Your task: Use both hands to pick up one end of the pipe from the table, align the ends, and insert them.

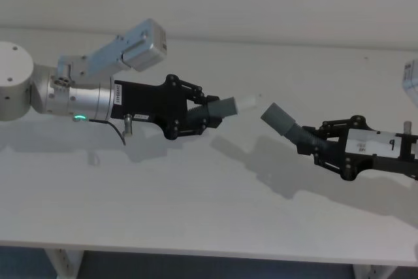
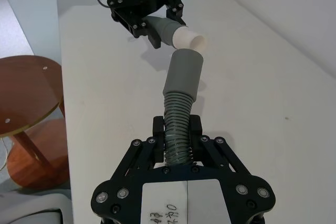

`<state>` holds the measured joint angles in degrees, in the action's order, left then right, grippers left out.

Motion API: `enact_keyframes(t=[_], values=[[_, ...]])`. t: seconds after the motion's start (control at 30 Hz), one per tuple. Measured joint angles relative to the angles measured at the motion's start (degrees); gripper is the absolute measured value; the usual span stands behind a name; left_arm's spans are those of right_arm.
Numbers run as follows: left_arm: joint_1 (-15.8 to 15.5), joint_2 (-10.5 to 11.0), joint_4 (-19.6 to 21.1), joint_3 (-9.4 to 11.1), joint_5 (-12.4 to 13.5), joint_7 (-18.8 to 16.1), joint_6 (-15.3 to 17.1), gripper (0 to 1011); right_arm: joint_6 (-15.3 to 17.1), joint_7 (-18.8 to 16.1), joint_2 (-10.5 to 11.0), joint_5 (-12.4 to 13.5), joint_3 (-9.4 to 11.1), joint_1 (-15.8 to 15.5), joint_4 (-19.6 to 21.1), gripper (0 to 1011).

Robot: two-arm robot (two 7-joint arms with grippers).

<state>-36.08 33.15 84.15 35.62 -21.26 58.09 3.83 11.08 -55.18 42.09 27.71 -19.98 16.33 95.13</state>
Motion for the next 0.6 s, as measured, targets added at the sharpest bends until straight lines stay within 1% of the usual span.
enact_keyframes(t=[0.27,0.6], values=[[-0.73,0.15,-0.61,0.77,-0.89,1.81,-0.39,364,-0.32,-0.78,0.92,0.08,-0.56,0.36,-0.26,274],[-1.17,-0.07,-1.31,1.45,-1.61,2.53,-0.69,364,-0.48,-1.22,1.64,0.08,-1.36,0.84,-0.54,274]])
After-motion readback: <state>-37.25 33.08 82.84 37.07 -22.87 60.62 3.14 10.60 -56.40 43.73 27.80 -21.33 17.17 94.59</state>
